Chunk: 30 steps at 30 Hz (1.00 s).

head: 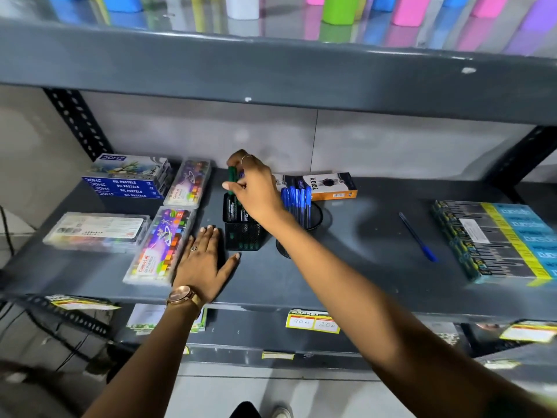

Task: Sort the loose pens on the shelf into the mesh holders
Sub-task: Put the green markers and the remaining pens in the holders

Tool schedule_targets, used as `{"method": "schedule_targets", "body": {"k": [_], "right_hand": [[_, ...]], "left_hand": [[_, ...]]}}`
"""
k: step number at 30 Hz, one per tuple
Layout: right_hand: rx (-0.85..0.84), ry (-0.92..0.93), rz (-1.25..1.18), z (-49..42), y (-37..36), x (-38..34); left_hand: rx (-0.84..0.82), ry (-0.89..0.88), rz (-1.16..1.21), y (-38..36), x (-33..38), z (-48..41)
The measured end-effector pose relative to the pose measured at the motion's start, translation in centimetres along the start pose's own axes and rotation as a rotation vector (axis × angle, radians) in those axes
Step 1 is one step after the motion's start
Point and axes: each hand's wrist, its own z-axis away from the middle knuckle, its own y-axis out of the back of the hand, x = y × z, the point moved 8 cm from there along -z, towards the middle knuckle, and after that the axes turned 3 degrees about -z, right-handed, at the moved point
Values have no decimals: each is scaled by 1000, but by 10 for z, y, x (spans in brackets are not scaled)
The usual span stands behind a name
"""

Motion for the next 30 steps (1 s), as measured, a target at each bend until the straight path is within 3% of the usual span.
{"method": "schedule_targets", "body": {"k": [4,11,17,21,24,27,30], "right_hand": [[-61,-56,120,7,-11,10],[16,-88,109,12,2,9],[320,-95,-128,44,59,27],[549,-185,-95,81,126,60],[620,-309,34,108,173,101],[438,-541,423,133,203,149],[407,-812,550,174,228,180]], "left_hand": [[10,-2,10,0,-1,0],[9,2,12,0,1,-1],[-7,-5,-26,-3,1,-1],[-26,-47,-73,-9,4,-3],[-21,-75,-109,-13,3,-5],[-17,-83,-117,-13,2,-6],[-11,-72,-119,-12,1,-4]]}}
